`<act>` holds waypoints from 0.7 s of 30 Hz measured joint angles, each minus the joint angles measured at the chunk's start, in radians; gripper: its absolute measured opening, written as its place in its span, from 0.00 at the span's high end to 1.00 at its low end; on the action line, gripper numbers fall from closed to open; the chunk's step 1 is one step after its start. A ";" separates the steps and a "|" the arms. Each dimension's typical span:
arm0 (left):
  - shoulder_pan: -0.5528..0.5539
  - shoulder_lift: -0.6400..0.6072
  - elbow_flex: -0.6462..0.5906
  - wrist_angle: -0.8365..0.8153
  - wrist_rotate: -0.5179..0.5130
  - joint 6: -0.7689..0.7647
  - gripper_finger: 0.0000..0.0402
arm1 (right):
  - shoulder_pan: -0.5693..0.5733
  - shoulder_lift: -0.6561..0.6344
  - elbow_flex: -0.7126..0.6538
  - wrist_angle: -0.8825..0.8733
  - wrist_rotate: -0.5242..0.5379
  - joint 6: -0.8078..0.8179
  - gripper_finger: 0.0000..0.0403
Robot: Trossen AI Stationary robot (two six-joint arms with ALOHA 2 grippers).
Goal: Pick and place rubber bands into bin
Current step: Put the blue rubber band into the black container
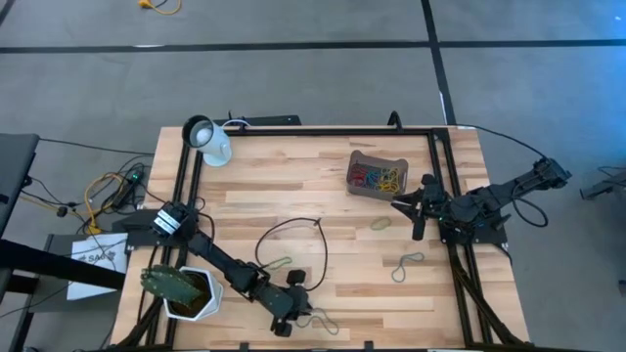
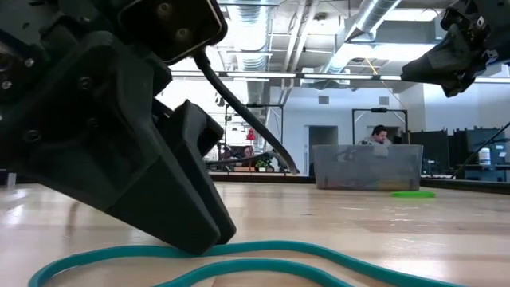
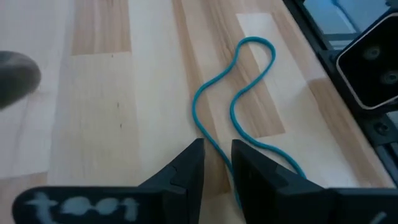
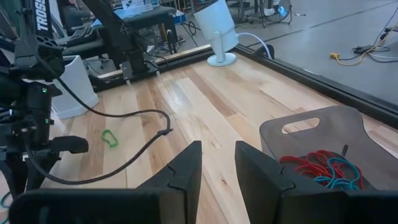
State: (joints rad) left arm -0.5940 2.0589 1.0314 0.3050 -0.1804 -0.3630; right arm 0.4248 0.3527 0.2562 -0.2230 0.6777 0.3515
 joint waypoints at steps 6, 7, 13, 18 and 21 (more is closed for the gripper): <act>-0.001 -0.002 0.001 -0.044 -0.019 0.002 0.84 | 0.000 0.000 0.000 0.000 0.000 0.000 0.77; 0.000 -0.002 0.001 -0.045 -0.019 0.009 0.86 | 0.000 0.000 0.000 0.000 0.000 0.000 0.77; 0.001 -0.001 0.000 -0.048 -0.030 0.057 0.99 | 0.000 0.000 0.000 0.000 0.000 0.000 0.77; -0.002 0.004 -0.003 0.027 -0.098 0.081 1.00 | 0.000 0.000 0.000 0.000 0.000 0.000 0.77; 0.003 0.010 0.031 0.034 -0.133 0.167 1.00 | 0.000 0.000 0.000 0.000 0.000 0.000 0.77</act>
State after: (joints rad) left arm -0.5910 2.0694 1.0628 0.3390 -0.3135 -0.1957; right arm 0.4249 0.3527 0.2563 -0.2230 0.6773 0.3515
